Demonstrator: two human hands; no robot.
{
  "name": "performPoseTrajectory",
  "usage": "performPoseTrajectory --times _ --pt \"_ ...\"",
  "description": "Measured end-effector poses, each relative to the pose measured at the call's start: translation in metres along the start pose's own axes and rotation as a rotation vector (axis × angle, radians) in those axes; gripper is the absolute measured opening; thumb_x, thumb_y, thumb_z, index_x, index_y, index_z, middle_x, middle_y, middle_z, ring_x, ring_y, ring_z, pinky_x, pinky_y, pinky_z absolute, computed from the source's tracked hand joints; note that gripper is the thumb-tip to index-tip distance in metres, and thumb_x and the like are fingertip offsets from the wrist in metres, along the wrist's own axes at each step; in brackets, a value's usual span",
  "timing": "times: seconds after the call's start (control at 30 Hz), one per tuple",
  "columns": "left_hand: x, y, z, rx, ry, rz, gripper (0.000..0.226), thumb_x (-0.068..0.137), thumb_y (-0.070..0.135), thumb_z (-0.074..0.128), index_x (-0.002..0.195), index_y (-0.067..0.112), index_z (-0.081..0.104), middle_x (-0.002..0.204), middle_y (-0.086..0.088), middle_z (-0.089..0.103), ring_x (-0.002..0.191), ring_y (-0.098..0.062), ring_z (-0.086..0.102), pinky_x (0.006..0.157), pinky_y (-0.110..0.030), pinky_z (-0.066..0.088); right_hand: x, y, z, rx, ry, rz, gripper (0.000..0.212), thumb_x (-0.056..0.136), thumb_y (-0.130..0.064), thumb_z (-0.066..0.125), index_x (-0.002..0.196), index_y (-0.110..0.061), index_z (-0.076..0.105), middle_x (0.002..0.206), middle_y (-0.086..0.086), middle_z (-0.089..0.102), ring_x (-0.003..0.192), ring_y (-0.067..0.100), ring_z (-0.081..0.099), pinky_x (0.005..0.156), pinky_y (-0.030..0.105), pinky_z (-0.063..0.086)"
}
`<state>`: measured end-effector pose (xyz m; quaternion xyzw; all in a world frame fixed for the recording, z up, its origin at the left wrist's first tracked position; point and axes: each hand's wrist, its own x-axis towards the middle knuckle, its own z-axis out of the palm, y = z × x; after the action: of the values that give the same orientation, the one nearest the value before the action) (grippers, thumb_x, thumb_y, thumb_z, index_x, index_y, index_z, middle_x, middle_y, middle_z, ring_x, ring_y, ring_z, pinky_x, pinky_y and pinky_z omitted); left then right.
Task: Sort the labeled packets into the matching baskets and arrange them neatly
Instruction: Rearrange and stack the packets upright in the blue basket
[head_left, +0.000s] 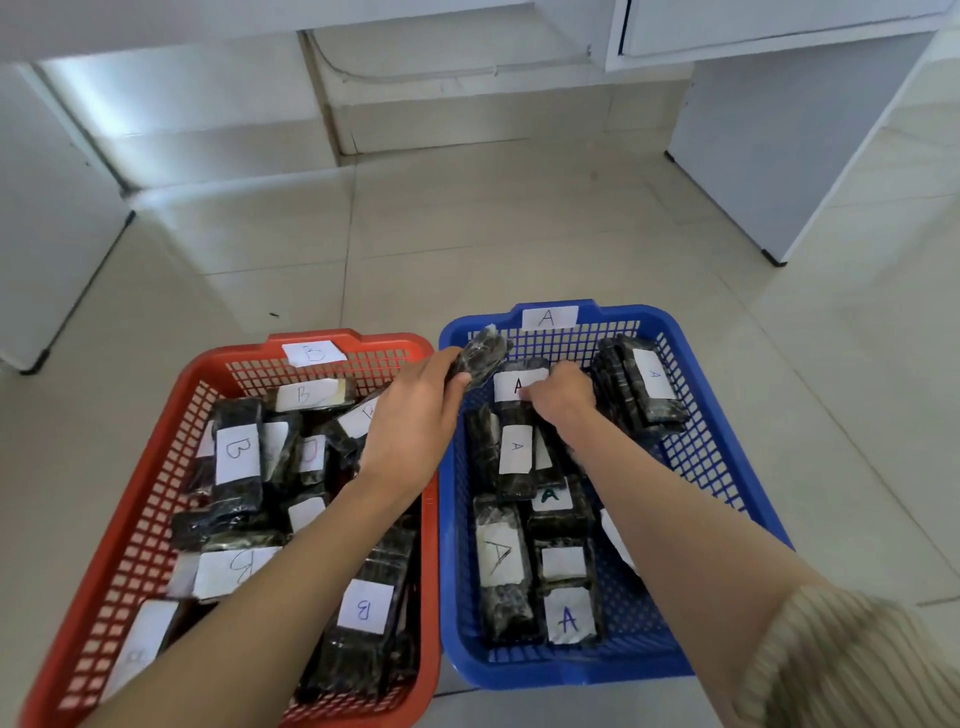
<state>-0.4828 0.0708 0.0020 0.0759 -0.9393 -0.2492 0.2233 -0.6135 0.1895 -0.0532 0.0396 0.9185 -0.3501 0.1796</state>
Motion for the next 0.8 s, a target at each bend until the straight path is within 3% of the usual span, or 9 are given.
performPoseTrajectory --times 0.1,0.27,0.37,0.43,0.5,0.57,0.67,0.8 --pt "0.002 -0.002 0.002 -0.064 0.016 -0.040 0.028 0.098 0.020 0.047 0.121 0.009 0.057 0.094 -0.003 0.064 0.078 -0.013 0.055 0.060 -0.020 0.037 -0.013 0.001 -0.017 0.147 0.054 -0.065 0.024 0.088 -0.017 0.061 0.104 0.001 0.061 0.104 0.014 0.064 0.097 0.029 0.061 0.079 0.035 0.049" --pt "0.011 0.012 0.017 -0.116 0.029 -0.068 0.027 0.097 0.019 0.048 0.120 0.007 0.058 0.094 -0.004 0.064 0.078 -0.016 0.057 0.062 -0.021 0.038 -0.037 0.018 -0.086 0.316 0.240 -0.178 0.012 0.091 -0.014 0.057 0.103 -0.010 0.058 0.092 0.000 0.059 0.075 0.011 0.054 0.057 0.014 0.038" --pt "0.022 0.027 0.040 -0.330 -0.016 -0.223 0.028 0.097 0.017 0.050 0.120 0.005 0.058 0.095 -0.006 0.066 0.081 -0.019 0.064 0.072 -0.033 0.054 -0.040 0.040 -0.121 0.365 0.314 -0.186 0.015 0.088 -0.016 0.060 0.101 -0.010 0.060 0.088 -0.003 0.059 0.077 0.011 0.053 0.062 0.017 0.037" --pt "0.028 0.037 0.056 -0.453 -0.060 -0.322 0.025 0.097 0.016 0.049 0.117 0.002 0.058 0.093 -0.006 0.064 0.086 -0.025 0.065 0.079 -0.042 0.056 -0.038 0.054 -0.133 0.408 0.320 -0.175 0.009 0.086 -0.017 0.063 0.093 -0.013 0.061 0.085 -0.003 0.061 0.075 0.011 0.057 0.064 0.014 0.042" --pt "0.033 0.043 0.072 -0.299 -0.080 -0.264 0.023 0.097 0.015 0.049 0.114 0.003 0.058 0.095 -0.009 0.065 0.084 -0.025 0.063 0.074 -0.039 0.053 -0.033 0.068 -0.138 0.483 0.316 -0.155 0.005 0.084 -0.018 0.065 0.085 -0.018 0.060 0.085 0.000 0.065 0.082 0.019 0.063 0.079 0.032 0.053" --pt "0.034 0.047 0.086 -0.084 -0.128 -0.129 0.020 0.097 0.015 0.048 0.112 0.006 0.056 0.103 -0.010 0.062 0.087 -0.025 0.060 0.070 -0.034 0.046 -0.031 0.075 -0.142 0.514 0.307 -0.143 0.006 0.083 -0.020 0.066 0.083 -0.021 0.060 0.087 0.001 0.067 0.086 0.022 0.065 0.083 0.047 0.053" --pt "0.031 0.051 0.108 0.164 -0.275 0.043 0.018 0.095 0.013 0.049 0.113 0.009 0.052 0.113 -0.008 0.054 0.097 -0.027 0.056 0.074 -0.036 0.045 -0.028 0.080 -0.143 0.526 0.289 -0.154 0.005 0.084 -0.018 0.065 0.088 -0.018 0.062 0.089 0.002 0.067 0.086 0.021 0.065 0.082 0.046 0.054" --pt "0.030 0.045 0.118 0.210 -0.304 0.057 0.022 0.086 0.002 0.058 0.107 0.008 0.054 0.109 -0.008 0.051 0.100 -0.027 0.051 0.074 -0.038 0.048 -0.028 0.082 -0.136 0.534 0.265 -0.197 0.007 0.084 -0.016 0.065 0.091 -0.017 0.063 0.088 0.000 0.067 0.082 0.018 0.064 0.074 0.035 0.054"
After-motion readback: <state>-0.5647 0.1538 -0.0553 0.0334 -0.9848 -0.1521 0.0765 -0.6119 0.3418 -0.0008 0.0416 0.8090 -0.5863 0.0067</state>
